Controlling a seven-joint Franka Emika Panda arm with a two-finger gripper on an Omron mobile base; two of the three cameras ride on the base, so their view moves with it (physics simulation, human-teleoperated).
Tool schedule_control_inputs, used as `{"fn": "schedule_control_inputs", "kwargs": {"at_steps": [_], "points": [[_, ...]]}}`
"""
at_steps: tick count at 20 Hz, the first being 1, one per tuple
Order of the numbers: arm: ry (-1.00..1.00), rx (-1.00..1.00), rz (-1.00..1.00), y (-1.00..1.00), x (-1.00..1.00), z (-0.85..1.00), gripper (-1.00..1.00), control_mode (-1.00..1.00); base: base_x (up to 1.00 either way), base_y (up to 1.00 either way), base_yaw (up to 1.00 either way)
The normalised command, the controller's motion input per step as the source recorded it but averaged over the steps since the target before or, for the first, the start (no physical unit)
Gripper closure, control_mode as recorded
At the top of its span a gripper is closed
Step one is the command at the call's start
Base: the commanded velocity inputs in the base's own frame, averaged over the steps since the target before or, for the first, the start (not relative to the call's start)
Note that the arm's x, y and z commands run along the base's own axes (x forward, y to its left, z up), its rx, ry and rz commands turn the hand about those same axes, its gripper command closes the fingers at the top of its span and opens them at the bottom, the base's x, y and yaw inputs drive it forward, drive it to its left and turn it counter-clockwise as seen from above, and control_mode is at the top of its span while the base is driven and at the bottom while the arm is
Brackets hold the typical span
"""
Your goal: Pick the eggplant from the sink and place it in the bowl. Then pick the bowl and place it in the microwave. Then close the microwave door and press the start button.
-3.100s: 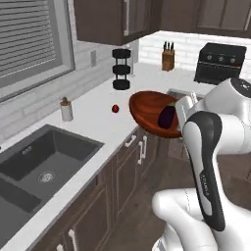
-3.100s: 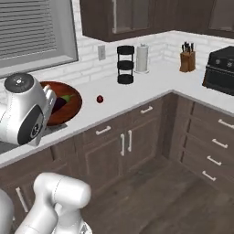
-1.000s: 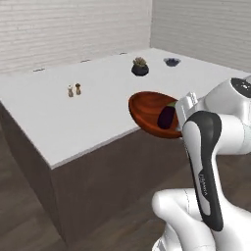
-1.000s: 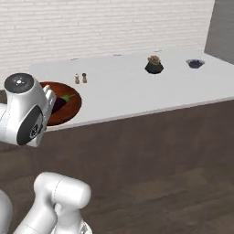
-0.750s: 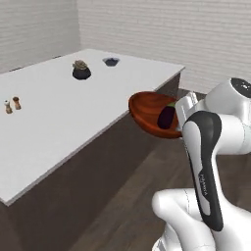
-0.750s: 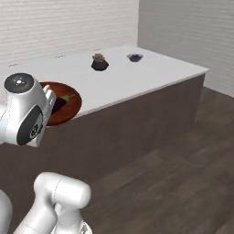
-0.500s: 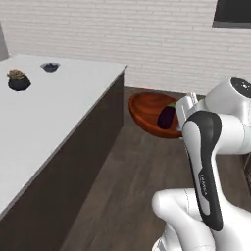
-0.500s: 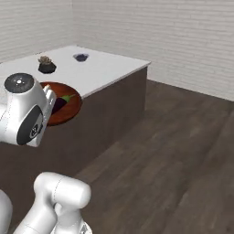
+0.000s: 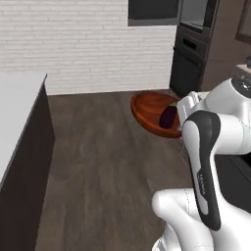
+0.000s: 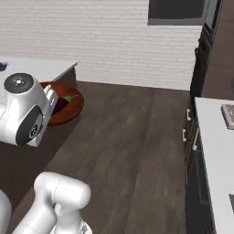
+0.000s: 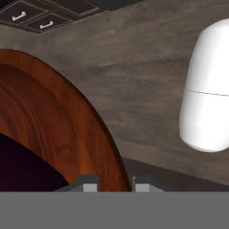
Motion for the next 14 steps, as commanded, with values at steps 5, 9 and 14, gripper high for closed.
{"fn": "schedule_control_inputs", "kwargs": {"at_steps": [5, 9, 14], "points": [[0.00, 0.00, 0.00, 0.00, 0.00, 0.00, 1.00, 1.00, 1.00, 0.00, -0.55], [0.00, 0.00, 0.00, 0.00, 0.00, 0.00, 1.00, 1.00, 1.00, 0.28, -0.59], [0.00, 0.00, 0.00, 0.00, 0.00, 0.00, 1.00, 1.00, 0.95, 0.61, -0.65]]}}
